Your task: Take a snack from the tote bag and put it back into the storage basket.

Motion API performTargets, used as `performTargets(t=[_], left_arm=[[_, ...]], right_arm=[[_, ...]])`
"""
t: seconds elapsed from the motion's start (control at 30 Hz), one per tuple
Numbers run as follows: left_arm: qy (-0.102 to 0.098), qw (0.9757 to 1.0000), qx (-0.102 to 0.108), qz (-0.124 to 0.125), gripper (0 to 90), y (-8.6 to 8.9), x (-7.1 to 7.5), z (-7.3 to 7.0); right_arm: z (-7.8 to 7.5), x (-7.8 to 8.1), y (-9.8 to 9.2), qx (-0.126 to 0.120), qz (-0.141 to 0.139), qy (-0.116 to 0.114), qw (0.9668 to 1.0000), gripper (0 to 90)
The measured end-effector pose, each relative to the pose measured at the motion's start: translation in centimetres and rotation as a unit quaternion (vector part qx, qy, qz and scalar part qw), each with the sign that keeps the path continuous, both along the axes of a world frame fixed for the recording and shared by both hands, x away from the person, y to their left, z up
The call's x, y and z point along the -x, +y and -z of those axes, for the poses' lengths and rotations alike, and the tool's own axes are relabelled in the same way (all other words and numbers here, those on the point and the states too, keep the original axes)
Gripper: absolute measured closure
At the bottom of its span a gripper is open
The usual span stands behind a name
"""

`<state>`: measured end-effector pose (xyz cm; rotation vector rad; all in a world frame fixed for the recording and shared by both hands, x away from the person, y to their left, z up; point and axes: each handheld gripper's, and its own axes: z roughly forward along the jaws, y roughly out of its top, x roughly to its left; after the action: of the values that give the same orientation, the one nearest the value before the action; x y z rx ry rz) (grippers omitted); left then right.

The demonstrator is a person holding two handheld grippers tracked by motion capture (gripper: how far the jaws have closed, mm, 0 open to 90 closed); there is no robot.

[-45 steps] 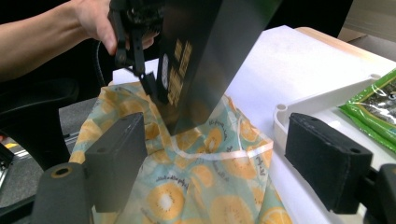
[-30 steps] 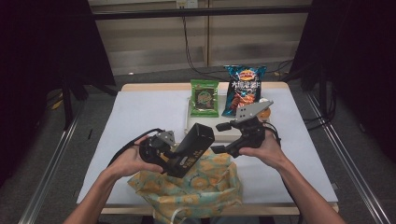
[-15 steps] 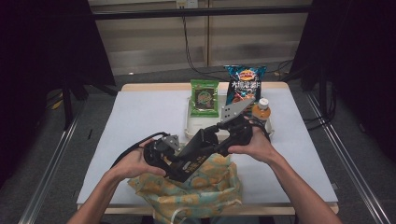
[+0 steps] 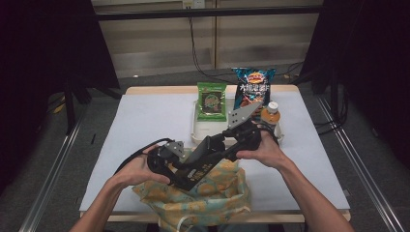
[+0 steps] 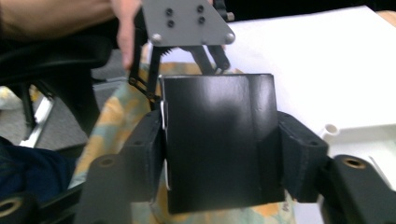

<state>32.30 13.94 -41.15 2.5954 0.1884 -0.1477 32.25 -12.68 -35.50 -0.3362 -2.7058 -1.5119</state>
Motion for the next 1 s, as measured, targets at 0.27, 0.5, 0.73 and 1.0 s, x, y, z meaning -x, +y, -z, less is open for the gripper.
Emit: performTargets(t=[0.27, 0.5, 0.73, 1.0], left_arm=[[0.002, 0.9994, 0.033, 0.002, 38.3, 0.7, 0.1, 0.1], [0.007, 0.9927, 0.115, -0.035, 23.7, 2.4, -0.3, -0.3], [0.010, 0.9819, 0.175, -0.072, 15.4, 4.2, -0.4, -0.4], [-0.012, 0.9729, 0.219, -0.073, 12.6, 4.2, -0.2, -0.1]], right_arm=[[-0.3, 0.3, -0.3, -0.018, -0.013, 0.007, 0.9997, 44.9], [-0.2, 0.4, -0.6, -0.024, -0.001, 0.004, 0.9997, 45.2], [-0.6, 0.5, -2.2, -0.062, 0.022, -0.001, 0.9979, 45.2], [-1.2, 0.8, -3.6, -0.106, 0.042, -0.011, 0.9934, 45.2]])
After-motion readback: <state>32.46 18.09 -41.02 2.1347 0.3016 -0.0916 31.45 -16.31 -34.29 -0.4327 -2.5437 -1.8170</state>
